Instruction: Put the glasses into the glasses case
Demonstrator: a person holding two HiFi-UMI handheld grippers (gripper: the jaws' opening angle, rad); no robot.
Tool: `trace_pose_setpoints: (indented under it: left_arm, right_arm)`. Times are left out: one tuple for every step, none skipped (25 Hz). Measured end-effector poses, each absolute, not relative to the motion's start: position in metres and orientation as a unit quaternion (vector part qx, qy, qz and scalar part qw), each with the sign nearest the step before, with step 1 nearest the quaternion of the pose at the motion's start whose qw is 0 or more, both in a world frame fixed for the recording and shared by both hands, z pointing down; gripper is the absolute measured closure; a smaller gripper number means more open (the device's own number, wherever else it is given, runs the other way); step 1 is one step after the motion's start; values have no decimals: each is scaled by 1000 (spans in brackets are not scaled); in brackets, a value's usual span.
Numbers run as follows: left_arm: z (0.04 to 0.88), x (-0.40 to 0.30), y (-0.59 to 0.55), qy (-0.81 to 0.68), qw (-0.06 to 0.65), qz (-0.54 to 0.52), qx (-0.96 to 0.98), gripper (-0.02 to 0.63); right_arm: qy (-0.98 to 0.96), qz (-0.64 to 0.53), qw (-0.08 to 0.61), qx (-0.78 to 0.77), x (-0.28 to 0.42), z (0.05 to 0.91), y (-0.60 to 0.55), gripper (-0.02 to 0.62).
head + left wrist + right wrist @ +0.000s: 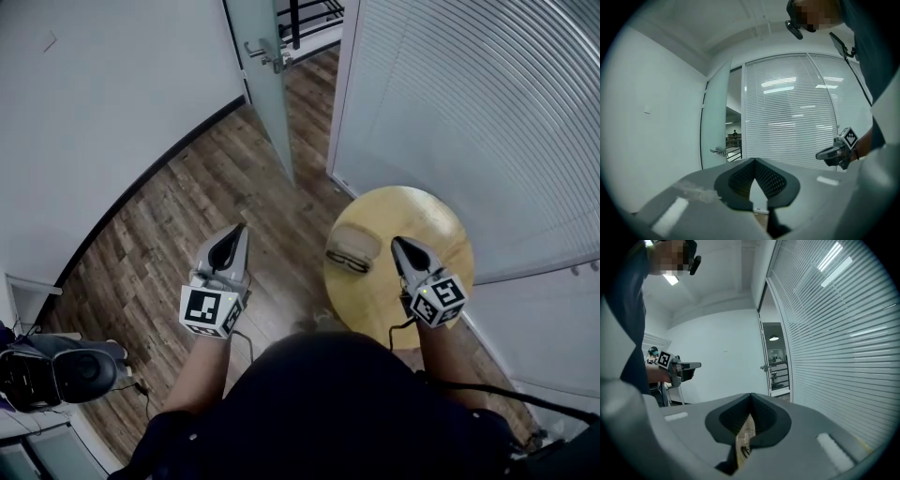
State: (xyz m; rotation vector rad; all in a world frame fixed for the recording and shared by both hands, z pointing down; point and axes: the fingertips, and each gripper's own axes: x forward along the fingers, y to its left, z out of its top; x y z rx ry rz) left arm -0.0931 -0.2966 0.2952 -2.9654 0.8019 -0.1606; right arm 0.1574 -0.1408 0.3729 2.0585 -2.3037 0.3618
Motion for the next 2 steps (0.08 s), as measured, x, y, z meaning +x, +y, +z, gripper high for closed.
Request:
trace_pose_setpoints:
  left_arm:
    - [293, -89, -295, 257, 37, -50, -964, 601]
    - [290, -86, -293, 254, 42, -48, -965, 601]
  right_arm:
    - [-740, 118, 16, 662, 157, 374, -140, 586]
    - [-740, 119, 17, 662, 157, 376, -139, 586]
